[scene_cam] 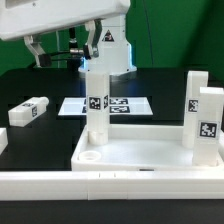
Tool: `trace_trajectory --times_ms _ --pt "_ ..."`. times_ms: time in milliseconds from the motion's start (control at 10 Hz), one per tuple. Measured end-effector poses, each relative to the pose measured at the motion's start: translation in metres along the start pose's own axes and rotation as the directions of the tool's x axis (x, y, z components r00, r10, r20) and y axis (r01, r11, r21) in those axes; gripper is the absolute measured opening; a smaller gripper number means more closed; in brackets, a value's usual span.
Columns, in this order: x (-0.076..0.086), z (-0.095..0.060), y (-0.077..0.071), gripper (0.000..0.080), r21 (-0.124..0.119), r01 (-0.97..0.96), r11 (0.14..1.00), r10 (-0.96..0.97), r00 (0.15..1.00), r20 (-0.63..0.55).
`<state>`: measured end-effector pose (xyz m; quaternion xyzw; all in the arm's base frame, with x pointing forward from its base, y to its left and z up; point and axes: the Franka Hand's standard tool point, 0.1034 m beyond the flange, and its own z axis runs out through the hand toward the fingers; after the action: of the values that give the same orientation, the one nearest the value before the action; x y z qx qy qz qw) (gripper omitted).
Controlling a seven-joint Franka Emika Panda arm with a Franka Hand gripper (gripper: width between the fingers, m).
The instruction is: Assemble desk
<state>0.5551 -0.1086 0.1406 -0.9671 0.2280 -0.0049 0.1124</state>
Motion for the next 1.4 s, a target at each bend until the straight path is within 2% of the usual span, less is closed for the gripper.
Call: trace_trajectory --times_ms 200,300,400,500,600,700,800,900,1000,1100,1200,1400 --pt "0.000 0.005 0.053 0.0649 -0.061 -0.013 0.998 0.027 0.971 0.237" --pt "0.004 0.003 0.062 0.0649 -0.063 -0.017 0.998 0.034 0.960 0.279" --pt "0.003 0.000 0.066 0.0649 -0.051 -0.029 0.998 0.043 0.953 0.299" --pt "-0.006 0.001 0.068 0.0649 -0.056 -0.035 0.998 0.054 0.922 0.383" --pt "-0.002 0.004 0.068 0.0649 -0.061 -0.033 0.998 0.055 0.905 0.421" --pt "-0.008 0.006 0.071 0.0649 -0.057 -0.038 0.998 0.060 0.873 0.484" --pt "-0.017 0.019 0.089 0.0649 -0.064 -0.027 0.998 0.058 0.832 0.552" --pt "-0.031 0.029 0.120 0.0649 -0.081 0.015 0.997 0.042 0.756 0.654" --pt "-0.034 0.040 0.140 0.0649 -0.096 0.031 0.995 0.042 0.735 0.677" --pt "-0.036 0.045 0.149 0.0649 -0.107 0.034 0.994 0.049 0.731 0.680" --pt "-0.043 0.041 0.146 0.0649 -0.109 0.019 0.994 0.067 0.682 0.729" --pt "-0.038 0.046 0.149 0.0649 -0.116 0.025 0.993 0.067 0.691 0.720"
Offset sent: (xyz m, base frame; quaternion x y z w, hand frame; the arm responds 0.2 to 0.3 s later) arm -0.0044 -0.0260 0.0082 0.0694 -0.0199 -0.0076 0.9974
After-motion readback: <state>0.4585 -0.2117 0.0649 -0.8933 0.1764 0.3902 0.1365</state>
